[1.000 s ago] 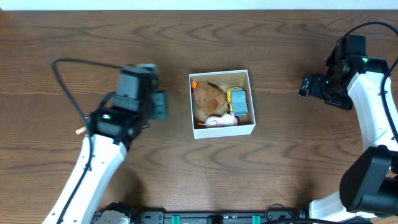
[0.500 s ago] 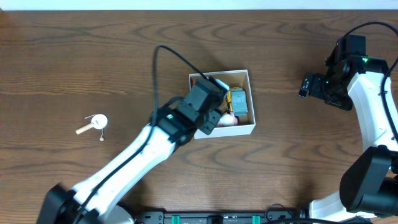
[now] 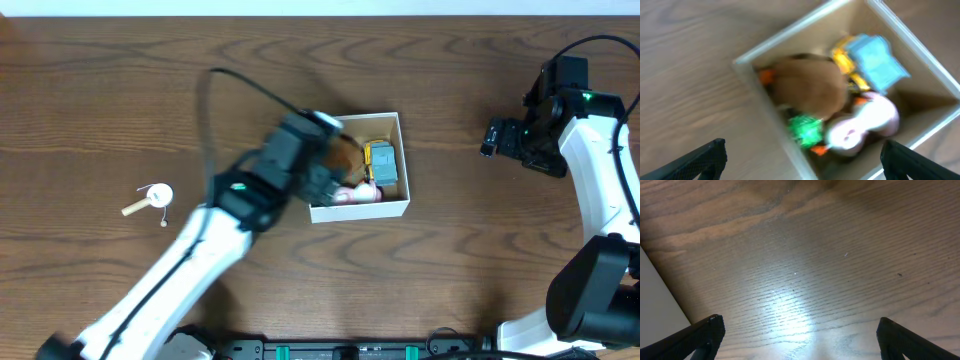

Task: Pack container
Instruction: 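Carry the spinning top into the box and release it, then grasp the paddle-ball toy by its wooden handle with the left gripper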

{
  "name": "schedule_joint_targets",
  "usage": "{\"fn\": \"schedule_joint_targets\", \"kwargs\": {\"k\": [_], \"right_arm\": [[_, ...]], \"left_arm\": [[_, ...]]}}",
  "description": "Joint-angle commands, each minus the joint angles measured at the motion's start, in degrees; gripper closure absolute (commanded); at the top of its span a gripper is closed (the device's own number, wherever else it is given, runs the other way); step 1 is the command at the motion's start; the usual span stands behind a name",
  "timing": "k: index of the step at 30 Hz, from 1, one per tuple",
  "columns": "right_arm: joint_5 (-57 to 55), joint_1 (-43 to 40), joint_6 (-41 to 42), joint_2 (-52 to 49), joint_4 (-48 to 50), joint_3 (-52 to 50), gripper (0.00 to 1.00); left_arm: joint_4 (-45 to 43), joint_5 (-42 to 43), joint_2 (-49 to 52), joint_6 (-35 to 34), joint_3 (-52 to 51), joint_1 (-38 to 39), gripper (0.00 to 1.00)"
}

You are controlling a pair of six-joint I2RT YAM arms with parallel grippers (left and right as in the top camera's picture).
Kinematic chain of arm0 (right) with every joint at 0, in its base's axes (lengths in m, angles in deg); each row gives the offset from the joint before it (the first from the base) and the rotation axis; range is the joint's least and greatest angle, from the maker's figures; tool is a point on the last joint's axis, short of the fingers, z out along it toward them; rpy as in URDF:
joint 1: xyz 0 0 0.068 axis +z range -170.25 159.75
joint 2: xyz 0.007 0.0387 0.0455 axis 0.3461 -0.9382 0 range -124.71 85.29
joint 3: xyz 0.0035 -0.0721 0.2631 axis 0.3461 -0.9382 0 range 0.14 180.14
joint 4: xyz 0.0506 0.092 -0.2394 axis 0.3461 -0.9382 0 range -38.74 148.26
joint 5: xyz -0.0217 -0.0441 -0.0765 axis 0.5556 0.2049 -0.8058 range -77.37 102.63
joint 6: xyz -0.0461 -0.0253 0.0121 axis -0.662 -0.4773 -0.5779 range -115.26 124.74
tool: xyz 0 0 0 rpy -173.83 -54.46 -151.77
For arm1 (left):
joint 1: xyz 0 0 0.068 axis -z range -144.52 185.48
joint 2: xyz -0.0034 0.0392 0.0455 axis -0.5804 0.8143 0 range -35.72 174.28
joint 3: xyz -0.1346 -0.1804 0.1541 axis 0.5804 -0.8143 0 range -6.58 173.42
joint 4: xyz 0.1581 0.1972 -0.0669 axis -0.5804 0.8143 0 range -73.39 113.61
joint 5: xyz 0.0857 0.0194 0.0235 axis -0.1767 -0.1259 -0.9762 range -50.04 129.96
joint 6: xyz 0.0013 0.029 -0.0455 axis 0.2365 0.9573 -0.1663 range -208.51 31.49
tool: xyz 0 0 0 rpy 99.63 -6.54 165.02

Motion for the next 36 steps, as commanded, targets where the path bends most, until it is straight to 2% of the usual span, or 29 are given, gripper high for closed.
{"fn": "schedule_joint_targets", "kwargs": {"k": [1,5,11,15,19,22,25,29,32,36], "right_arm": [[0.26,-0.22,-0.44,-0.09,-0.11,-0.28,0.01],[0.26,-0.22,-0.44,-0.09,-0.09,-0.26,0.01],[0.26,-0.22,-0.44,-0.09,-0.11,-0.26,0.01],[0.26,-0.22,-0.44,-0.09,-0.31,-0.28,0.01],[0.26,-0.22,-0.44,-0.09,-0.26,-0.28,0.01],[0.26,-0.22,-0.44,-0.09,-0.26,-0.28,0.01],[0.26,-0.22,-0.44,-0.09,-0.46,-0.28,0.01],[0.26,-0.22,-0.44,-0.09,-1.01,-0.28,0.01],[0.24,-0.22,-0.46,-0.09,-1.11,-0.28,0.01],[0.22,-0.22,-1.01,-0.09,-1.01,-0.28,0.01]], "left_arm": [[3.65,-3.39,-4.83,-6.32,0.94,-8.57,0.02],[9.7,-5.73,-6.84,-10.88,0.94,-20.98,0.02],[13.88,-6.67,-3.48,-30.51,0.57,-41.59,0.02],[12.76,-6.12,2.93,-40.76,0.35,-50.4,0.02],[11.58,-4.92,10.36,-48.09,0.35,-53.35,0.02],[11.54,-4.94,15.47,-52.72,0.35,-53.55,0.02],[11.3,-4.9,20.0,-61.24,0.35,-53.53,0.02],[10.08,-4.7,23.85,-67.06,0.35,-53.57,0.02],[8.94,-4.7,25.66,-70.47,0.35,-53.59,0.02],[6.43,-4.72,27.02,-70.6,0.35,-53.64,0.02]]}}
